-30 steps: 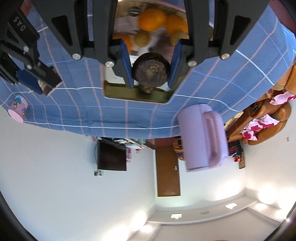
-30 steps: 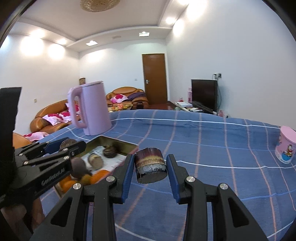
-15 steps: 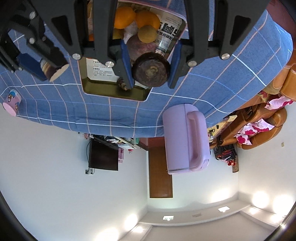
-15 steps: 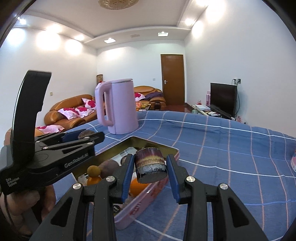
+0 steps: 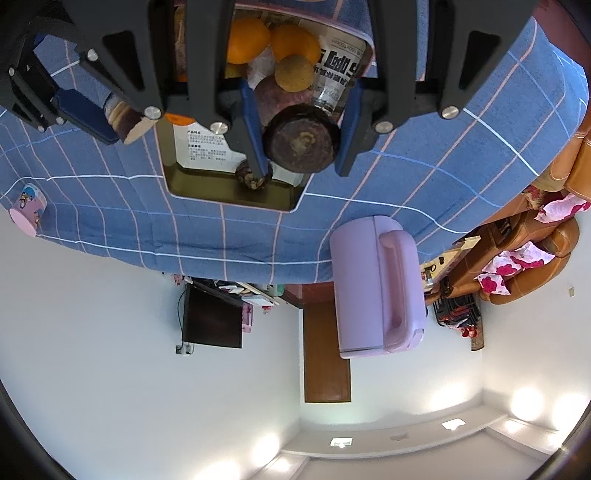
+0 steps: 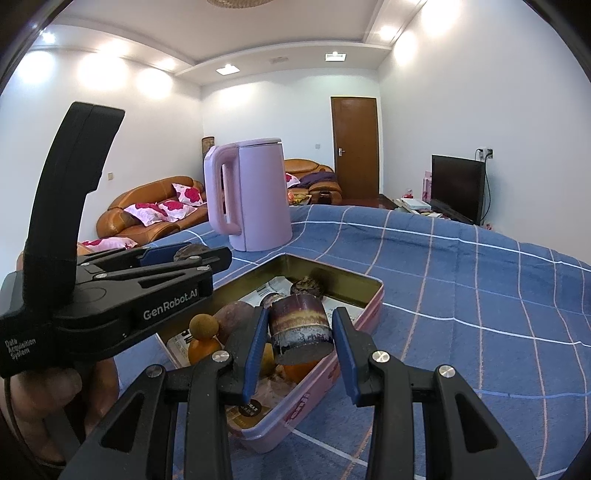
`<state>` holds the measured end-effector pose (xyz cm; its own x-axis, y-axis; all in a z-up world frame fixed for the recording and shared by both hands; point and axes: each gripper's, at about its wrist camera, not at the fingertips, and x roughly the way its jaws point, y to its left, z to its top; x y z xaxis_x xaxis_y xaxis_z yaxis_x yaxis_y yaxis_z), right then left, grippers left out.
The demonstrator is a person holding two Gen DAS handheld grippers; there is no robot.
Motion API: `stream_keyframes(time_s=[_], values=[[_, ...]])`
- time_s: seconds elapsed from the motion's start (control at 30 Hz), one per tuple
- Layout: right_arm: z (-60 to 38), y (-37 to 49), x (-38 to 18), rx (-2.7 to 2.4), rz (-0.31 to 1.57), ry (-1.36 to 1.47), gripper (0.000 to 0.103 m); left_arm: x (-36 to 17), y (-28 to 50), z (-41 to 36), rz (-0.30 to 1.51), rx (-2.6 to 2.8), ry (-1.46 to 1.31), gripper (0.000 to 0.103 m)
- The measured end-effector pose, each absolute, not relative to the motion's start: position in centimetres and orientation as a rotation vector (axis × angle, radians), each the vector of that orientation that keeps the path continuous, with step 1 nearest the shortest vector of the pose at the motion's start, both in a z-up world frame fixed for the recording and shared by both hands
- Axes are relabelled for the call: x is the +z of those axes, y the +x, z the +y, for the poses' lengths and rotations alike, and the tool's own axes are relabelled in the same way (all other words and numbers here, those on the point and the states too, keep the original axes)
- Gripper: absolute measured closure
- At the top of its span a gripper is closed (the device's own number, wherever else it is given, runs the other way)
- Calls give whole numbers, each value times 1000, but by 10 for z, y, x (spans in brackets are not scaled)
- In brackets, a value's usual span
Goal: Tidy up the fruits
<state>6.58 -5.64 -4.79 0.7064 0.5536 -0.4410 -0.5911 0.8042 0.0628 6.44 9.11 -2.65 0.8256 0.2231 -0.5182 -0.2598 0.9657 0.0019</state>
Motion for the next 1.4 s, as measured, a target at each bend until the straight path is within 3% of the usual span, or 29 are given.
stream_keyframes(time_s=[0.8,0.93,1.0,1.07,1.13,1.33,1.4], values=[[-40,75,-62,697,588,-118,64,-44,69,90,621,234,-45,61],[-36,79,-66,710,634,-124,64,-43,67,89,617,227,-47,43],[-36,79,-66,709,632,-125,57,-43,66,88,614,222,-46,31],[-37,77,-65,709,627,-121,52,-42,63,87,606,212,-53,26],[-40,76,-64,706,620,-111,51,-40,60,86,590,207,-50,24],[-60,67,-57,637,553,-61,51,-28,45,87,523,203,-61,2],[-67,65,-54,608,533,-51,51,-24,41,88,511,212,-66,0]])
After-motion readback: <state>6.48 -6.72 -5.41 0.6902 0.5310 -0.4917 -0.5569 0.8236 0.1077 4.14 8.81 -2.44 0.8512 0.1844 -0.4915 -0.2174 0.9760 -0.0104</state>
